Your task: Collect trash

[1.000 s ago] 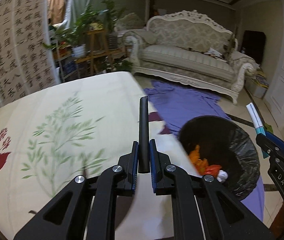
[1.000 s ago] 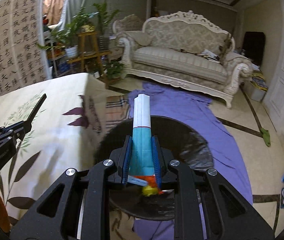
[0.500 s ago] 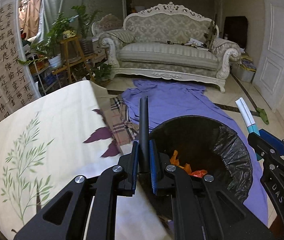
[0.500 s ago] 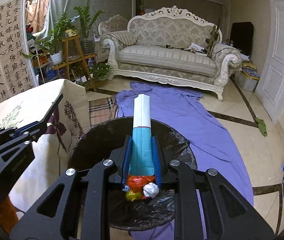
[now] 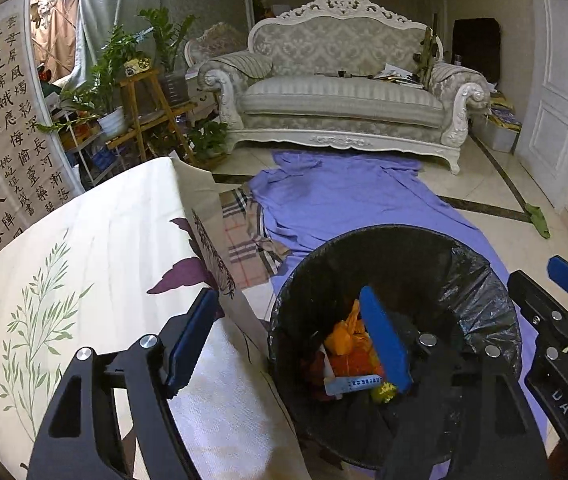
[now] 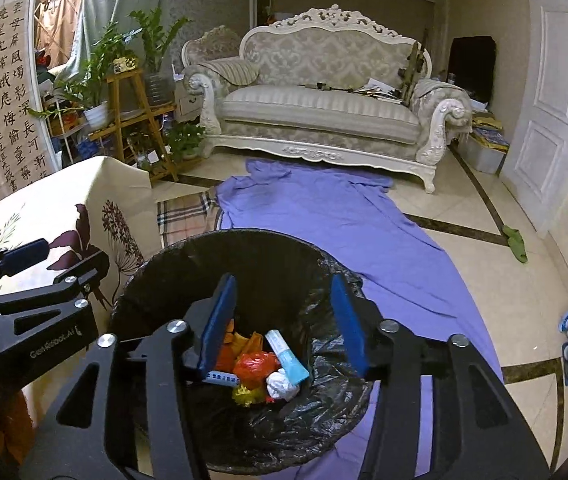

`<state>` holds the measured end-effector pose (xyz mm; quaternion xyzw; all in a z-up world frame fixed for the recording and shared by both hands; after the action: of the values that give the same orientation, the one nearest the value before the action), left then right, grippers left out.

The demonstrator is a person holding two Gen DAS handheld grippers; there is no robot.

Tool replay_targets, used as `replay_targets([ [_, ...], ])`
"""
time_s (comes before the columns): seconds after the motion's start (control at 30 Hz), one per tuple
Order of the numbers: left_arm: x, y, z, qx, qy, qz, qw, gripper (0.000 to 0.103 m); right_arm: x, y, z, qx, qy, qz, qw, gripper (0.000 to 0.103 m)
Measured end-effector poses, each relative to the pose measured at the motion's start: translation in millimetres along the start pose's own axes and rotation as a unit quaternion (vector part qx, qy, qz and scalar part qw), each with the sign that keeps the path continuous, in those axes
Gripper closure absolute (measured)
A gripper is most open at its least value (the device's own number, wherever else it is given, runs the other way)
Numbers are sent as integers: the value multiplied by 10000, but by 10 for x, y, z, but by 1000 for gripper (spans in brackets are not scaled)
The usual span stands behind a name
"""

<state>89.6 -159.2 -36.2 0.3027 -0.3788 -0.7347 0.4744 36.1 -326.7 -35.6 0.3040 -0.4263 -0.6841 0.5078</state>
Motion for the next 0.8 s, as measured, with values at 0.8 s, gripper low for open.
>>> replay_targets([
  [0.8,-168,59,617,504,113,127,9986,18,47,136,625,541,-305,-91,9980,18],
])
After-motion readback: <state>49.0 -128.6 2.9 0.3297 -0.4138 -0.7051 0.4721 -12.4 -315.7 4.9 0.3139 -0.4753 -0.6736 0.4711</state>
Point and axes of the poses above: each gripper's, at about its wrist camera, not at the fingertips, and z roughly against the way its jaws point, x to its right, y to its top, the point moved 3 cm from there along -z, roughly the way its jaws point, and after that the axes turned 12 degrees about x, right-handed, at the moved point
